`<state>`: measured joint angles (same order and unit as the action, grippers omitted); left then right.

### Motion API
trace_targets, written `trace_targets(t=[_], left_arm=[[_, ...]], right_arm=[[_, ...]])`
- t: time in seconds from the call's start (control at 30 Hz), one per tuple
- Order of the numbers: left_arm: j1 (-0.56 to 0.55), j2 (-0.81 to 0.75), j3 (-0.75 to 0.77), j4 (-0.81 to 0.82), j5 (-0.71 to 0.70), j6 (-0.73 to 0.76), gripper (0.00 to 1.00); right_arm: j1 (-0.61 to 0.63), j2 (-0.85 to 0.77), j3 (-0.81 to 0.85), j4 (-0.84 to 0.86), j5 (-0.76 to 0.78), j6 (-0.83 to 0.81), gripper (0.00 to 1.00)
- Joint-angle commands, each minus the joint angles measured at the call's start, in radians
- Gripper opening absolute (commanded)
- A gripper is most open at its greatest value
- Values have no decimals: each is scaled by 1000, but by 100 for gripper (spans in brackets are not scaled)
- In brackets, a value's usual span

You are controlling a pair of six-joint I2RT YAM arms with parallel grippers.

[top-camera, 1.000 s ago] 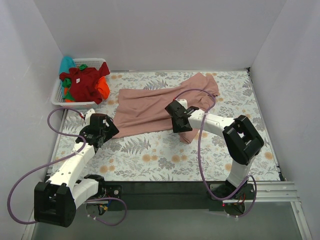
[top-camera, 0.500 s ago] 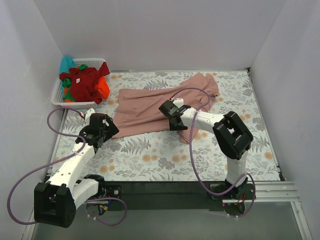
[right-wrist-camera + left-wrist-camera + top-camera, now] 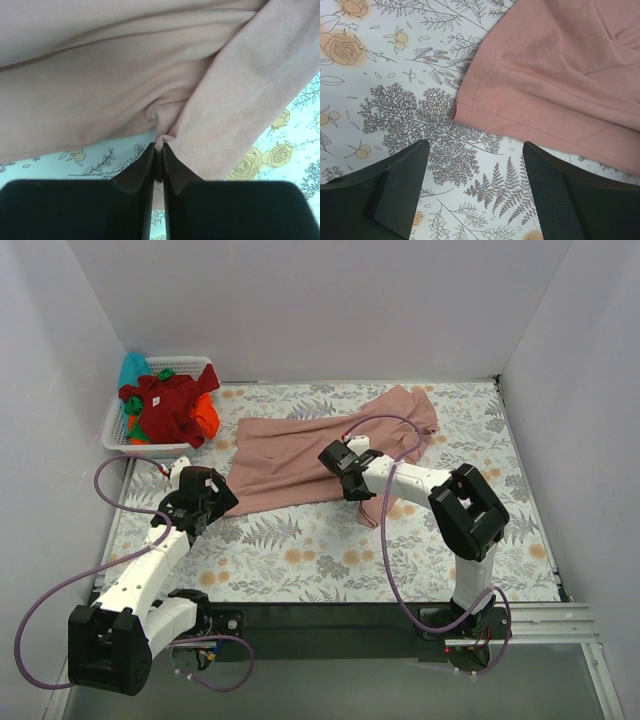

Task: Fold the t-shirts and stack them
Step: Flatten the tshirt out

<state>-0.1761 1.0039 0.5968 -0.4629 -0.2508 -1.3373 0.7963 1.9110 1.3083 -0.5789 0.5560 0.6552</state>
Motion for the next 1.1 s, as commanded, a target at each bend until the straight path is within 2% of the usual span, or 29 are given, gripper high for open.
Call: trace_targets(t=[0.0, 0.53, 0.67, 0.77, 0.93, 1.07], left_arm=[[3, -18, 5, 15, -7, 12, 75], [3, -10, 1, 15, -1, 17, 75], [3, -10, 1, 17, -4, 17, 75], [3, -7, 0, 15, -1, 15, 75], [3, 10, 1, 10, 4, 12, 73], [3, 12, 1, 9, -2, 9, 73]], right_arm=[[9, -84, -6, -9, 24, 11, 14], [-8, -135, -89, 4, -11, -19, 15], [-20, -168, -112, 4, 5, -28, 1], [-54, -226, -162, 2, 35, -40, 1], [-215, -371, -352, 2, 18, -46, 1], [-394, -571, -507, 2, -54, -58, 1]])
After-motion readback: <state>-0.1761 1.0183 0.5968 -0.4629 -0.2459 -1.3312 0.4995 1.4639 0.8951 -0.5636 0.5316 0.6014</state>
